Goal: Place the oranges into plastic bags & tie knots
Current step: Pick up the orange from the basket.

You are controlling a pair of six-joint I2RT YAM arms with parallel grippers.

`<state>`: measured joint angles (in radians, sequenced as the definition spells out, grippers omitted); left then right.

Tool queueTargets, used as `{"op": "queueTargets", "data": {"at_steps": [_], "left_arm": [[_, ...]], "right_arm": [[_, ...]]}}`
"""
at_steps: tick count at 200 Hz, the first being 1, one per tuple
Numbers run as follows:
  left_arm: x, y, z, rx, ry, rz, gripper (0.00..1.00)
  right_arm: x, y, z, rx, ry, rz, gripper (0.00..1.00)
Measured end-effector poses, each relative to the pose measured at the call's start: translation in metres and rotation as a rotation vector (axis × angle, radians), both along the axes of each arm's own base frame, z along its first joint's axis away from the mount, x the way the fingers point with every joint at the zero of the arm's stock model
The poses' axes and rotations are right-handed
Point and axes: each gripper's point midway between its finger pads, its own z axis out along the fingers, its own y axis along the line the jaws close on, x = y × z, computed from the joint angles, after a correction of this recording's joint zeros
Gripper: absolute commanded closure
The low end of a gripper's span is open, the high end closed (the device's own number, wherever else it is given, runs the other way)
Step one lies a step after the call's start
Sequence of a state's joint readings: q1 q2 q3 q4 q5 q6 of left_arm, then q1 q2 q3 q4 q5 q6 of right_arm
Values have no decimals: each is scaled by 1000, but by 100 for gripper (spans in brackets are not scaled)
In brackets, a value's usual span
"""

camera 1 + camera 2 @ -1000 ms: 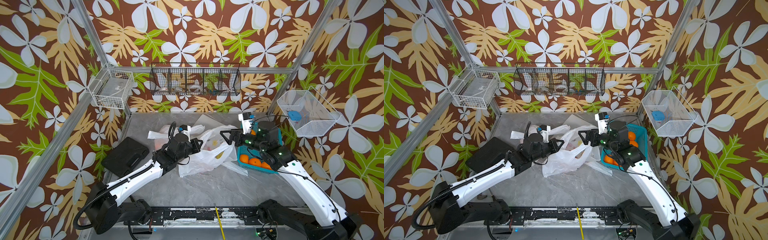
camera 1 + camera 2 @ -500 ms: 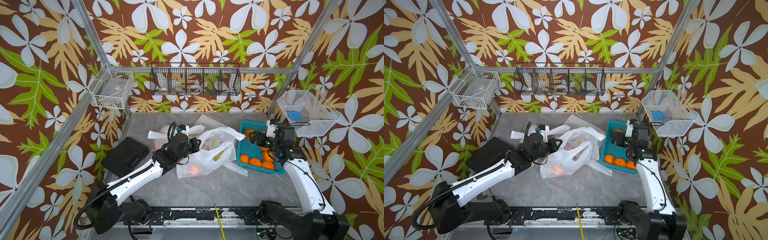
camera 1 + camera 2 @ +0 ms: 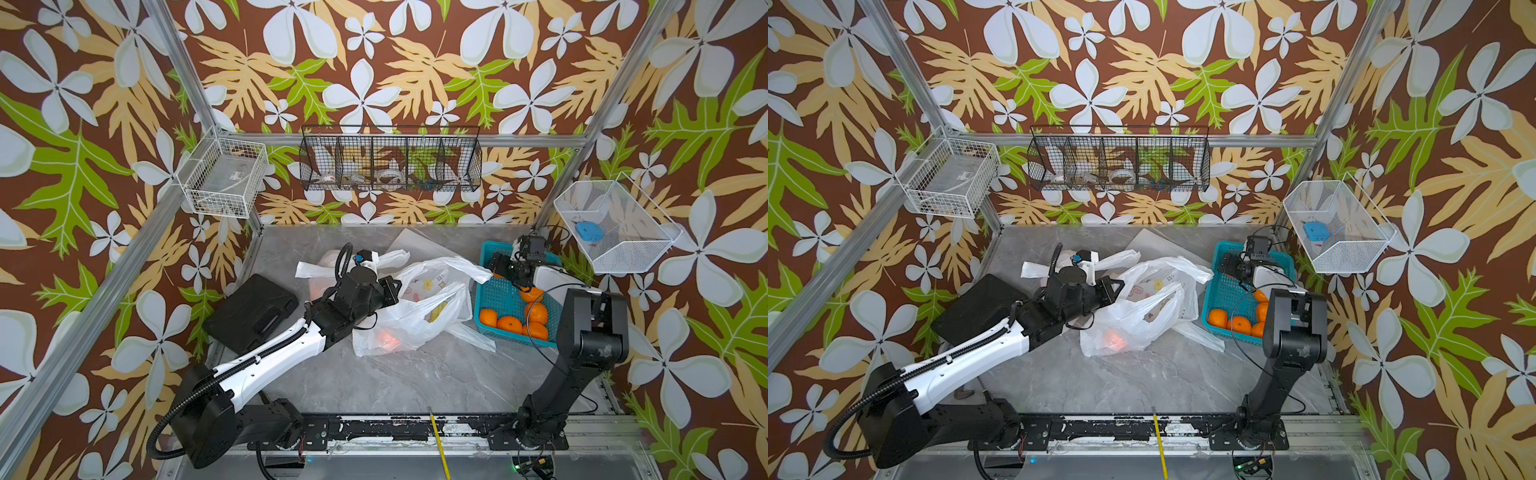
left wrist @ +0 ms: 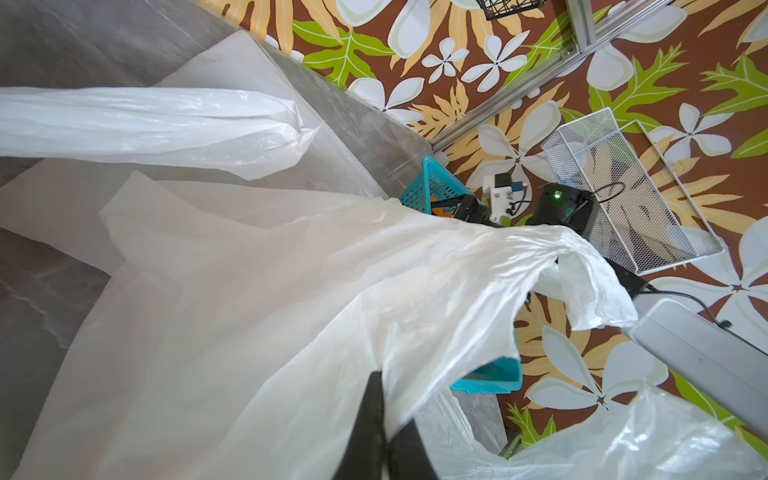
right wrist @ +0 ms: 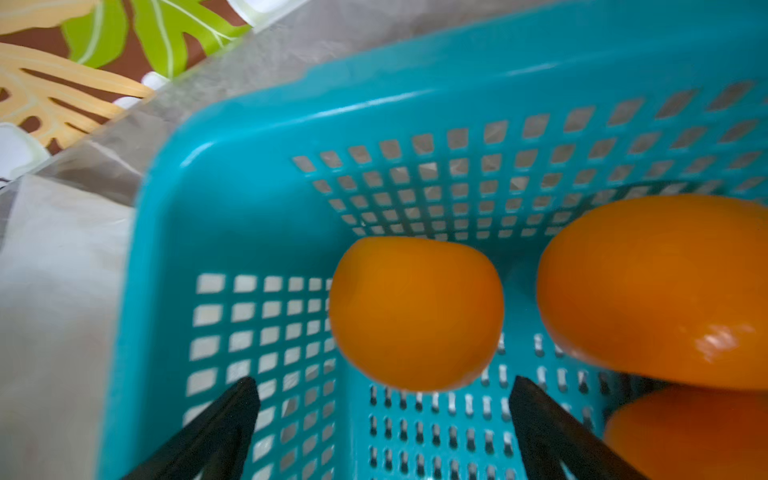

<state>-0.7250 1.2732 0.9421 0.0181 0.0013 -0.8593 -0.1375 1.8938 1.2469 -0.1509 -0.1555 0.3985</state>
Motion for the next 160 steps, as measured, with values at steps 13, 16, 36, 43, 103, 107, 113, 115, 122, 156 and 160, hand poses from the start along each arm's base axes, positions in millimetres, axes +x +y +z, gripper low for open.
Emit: {"op": "queueTargets", "data": {"at_steps": [13, 16, 36, 43, 103, 107, 113, 115, 122, 156, 160], "left_arm": [[0, 0, 0, -1, 1, 0, 100], [0, 0, 0, -1, 1, 1, 100], [0, 0, 0, -1, 0, -2, 100], [0, 0, 0, -1, 0, -3, 100], [-1, -1, -1, -1, 2, -6, 100], [-1, 0, -1, -1, 2, -6, 100], [-1, 0, 0, -1, 1, -6, 100], [-1, 0, 0, -2, 1, -6, 100], [-1, 0, 0, -1, 1, -6, 100], [-2, 1, -5, 6, 8, -6, 100], [-2, 1, -6, 6, 10, -6, 100]], "right_arm": [[6, -2, -12, 12, 14, -24, 7], [7, -3, -14, 12, 16, -27, 8], [15, -7, -24, 10, 17, -58, 16], [19, -8, -26, 18, 13, -69, 20], [4, 0, 5, 25, -44, -36, 40], [-2, 2, 11, 25, -54, -25, 40], [-10, 5, 21, 32, -68, -18, 40], [-13, 6, 24, 35, -75, -12, 40], [-23, 12, 37, 41, -99, 10, 41], [-96, 48, 85, 110, -192, 134, 41], [-104, 54, 88, 121, -202, 151, 41]]}}
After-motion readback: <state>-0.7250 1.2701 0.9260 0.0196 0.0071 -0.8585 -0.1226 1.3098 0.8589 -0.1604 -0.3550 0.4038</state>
